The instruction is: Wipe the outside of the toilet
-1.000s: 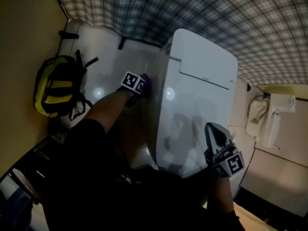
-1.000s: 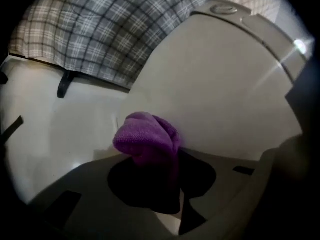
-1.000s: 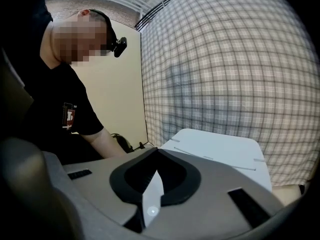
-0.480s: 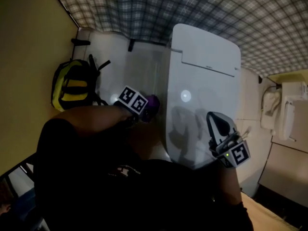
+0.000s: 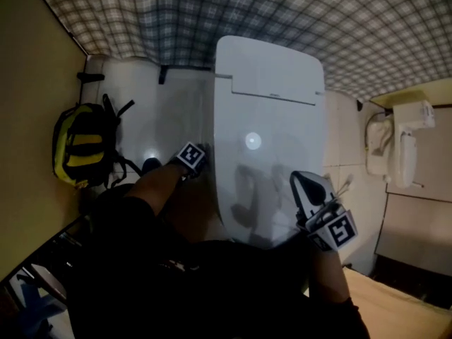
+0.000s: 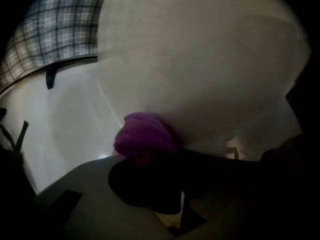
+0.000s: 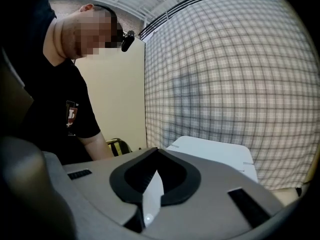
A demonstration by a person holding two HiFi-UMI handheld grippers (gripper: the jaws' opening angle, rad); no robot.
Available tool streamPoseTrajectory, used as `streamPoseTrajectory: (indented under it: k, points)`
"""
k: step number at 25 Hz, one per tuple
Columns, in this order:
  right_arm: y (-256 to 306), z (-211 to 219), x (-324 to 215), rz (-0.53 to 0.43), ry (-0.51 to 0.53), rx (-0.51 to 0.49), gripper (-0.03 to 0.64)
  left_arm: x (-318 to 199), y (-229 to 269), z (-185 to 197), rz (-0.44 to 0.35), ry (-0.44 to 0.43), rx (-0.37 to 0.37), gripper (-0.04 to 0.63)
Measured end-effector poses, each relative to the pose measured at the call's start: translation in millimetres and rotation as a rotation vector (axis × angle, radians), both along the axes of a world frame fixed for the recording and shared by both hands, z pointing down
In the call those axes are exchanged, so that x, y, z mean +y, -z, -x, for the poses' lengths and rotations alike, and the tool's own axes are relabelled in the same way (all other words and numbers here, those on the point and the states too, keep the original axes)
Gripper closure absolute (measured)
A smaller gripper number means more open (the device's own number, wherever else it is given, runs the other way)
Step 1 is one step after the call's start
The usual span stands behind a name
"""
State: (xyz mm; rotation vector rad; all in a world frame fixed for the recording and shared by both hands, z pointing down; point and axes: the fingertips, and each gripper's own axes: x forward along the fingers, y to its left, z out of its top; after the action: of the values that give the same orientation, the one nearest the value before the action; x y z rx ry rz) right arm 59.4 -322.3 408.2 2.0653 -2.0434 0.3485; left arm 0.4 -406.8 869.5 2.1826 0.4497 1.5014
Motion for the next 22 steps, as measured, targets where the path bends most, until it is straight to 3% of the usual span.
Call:
streamPoseTrajectory:
  k: [7,11,14,17,20,22]
  points:
    - [-5,-29,28,-0.034,-0.062,-0.036,0.611,-13,26,25,0.120,-0.098,-0.012,0.497]
    - [14,-20,36,-0.132,-0.054,-0.040,0.611,-24,87,18,0.198,-0.088,0.069,0.497]
    - [28,-11,48,-0.199,-0.041,-0.048,0.611,-35,163,5,0.244,0.028,0.191,0.497]
    - [34,-13,50,-0.264,0.028,-0.055,0.611,-63,248,-6,0.250,0.212,0.378,0.497]
    - [43,-15,68,-0.288,0.073,-0.042,0.611,-52,317,-9,0.267,0.372,0.543,0.497]
    - [42,-12,82,-0.283,0.104,-0.024,0.611,-34,346,-1,0.274,0.427,0.609,0.496]
